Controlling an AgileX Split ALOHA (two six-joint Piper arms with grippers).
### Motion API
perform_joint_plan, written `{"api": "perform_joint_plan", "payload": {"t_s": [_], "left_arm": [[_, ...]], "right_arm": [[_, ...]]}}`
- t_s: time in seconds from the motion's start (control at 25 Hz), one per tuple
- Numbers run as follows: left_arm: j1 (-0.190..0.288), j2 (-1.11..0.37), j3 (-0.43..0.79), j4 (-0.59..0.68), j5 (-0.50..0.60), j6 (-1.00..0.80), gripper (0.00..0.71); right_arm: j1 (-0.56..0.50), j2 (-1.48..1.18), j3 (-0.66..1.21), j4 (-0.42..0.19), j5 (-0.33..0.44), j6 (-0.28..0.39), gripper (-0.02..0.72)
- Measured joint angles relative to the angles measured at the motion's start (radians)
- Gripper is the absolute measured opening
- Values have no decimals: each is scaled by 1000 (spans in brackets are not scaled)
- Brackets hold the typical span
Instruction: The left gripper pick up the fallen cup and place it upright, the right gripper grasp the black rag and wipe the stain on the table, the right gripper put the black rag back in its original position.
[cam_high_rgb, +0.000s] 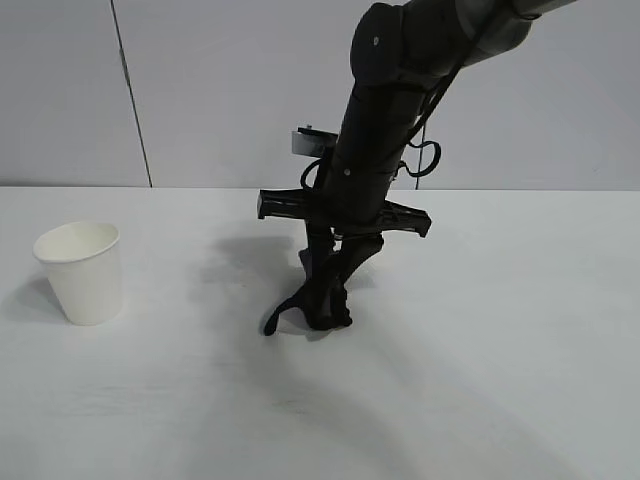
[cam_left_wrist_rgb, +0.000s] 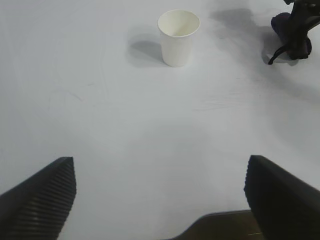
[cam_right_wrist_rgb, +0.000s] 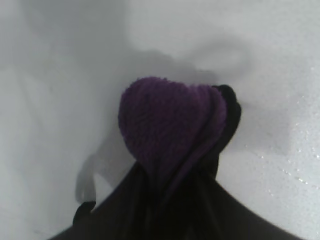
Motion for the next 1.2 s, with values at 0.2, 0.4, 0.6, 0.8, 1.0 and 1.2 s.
{"api": "perform_joint_plan", "payload": {"t_s": [0.2, 0.4, 0.6, 0.8, 1.0, 1.2], "left_arm": [[0, 0, 0, 0, 0, 0, 660], [0, 0, 0, 0, 0, 0, 660], [0, 0, 0, 0, 0, 0, 660], [0, 0, 0, 0, 0, 0, 660], [0, 0, 0, 0, -8, 0, 660], [0, 0, 0, 0, -11, 0, 660]], "right_arm": [[0, -2, 0, 3, 5, 8, 605], [0, -82, 0, 1, 46, 7, 622], [0, -275, 0, -82, 126, 3, 622], [0, -542, 0, -145, 220, -10, 622], [0, -862, 0, -165, 292, -29, 622], [0, -1152, 0, -168, 365, -50, 622]]}}
